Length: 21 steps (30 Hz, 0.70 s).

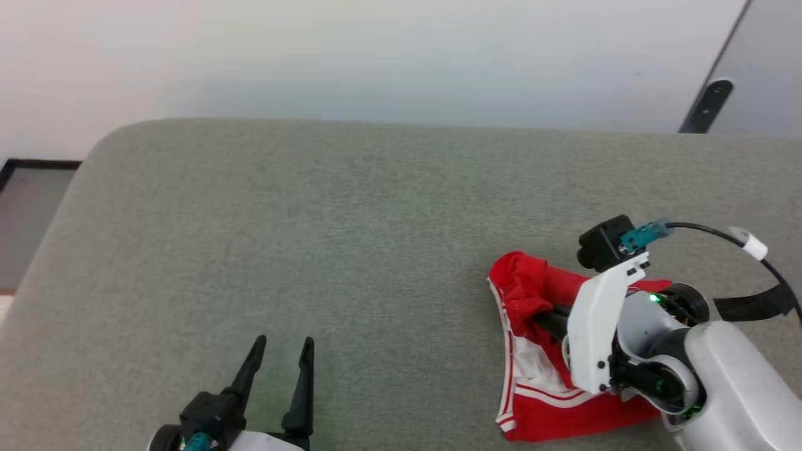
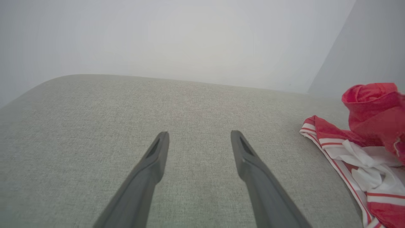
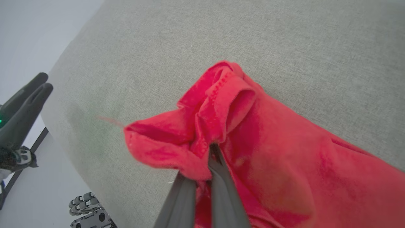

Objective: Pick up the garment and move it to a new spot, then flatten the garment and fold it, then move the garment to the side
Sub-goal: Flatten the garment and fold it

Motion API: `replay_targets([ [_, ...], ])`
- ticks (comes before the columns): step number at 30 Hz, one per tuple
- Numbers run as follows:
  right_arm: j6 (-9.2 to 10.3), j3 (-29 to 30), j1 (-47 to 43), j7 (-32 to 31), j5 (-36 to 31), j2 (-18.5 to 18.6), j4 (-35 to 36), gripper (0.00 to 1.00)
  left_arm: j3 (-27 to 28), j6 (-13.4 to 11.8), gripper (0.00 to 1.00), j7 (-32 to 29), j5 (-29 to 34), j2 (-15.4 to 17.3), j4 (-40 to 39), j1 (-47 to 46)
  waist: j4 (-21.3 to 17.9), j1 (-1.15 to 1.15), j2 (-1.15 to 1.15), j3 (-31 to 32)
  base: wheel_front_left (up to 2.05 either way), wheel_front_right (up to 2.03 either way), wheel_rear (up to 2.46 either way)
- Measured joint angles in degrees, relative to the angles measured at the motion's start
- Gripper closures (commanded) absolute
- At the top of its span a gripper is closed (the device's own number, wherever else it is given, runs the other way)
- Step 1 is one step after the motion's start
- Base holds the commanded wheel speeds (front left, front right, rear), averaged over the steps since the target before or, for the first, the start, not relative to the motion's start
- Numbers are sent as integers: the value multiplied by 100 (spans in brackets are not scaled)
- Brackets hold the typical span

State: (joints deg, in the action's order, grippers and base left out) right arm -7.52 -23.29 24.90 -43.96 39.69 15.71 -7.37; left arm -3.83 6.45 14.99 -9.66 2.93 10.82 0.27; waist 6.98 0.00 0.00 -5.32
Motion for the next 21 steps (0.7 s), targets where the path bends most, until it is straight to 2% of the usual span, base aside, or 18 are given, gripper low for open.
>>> replay_targets([
  [5,0,-202,59,234,-108,-98,-374,100,-101,-41,0,0,-76,-2,10,-22,170,0,0,-48,0,0,0],
  [13,0,-415,132,614,-298,-40,-833,100,-132,-97,0,0,-144,-3,9,-26,261,0,0,-120,0,0,0],
  [14,0,-445,132,647,-298,-42,-867,95,-126,-100,0,0,-145,-3,5,-26,254,0,0,-121,0,0,0],
  [15,0,-477,132,672,-297,-44,-890,64,-122,-102,0,0,-145,-3,7,-26,244,0,0,-122,0,0,0],
  [16,0,-505,133,692,-293,-48,-909,19,-112,-116,0,0,-146,-3,5,-26,230,0,0,-122,0,0,0],
  [17,0,-502,133,737,-257,-68,-931,0,-108,-118,0,0,-148,-2,8,-26,211,0,0,-121,0,0,0],
  [21,0,-476,135,866,-49,-144,-932,0,-90,-116,0,0,-178,-4,13,-32,132,0,0,-93,0,0,0],
])
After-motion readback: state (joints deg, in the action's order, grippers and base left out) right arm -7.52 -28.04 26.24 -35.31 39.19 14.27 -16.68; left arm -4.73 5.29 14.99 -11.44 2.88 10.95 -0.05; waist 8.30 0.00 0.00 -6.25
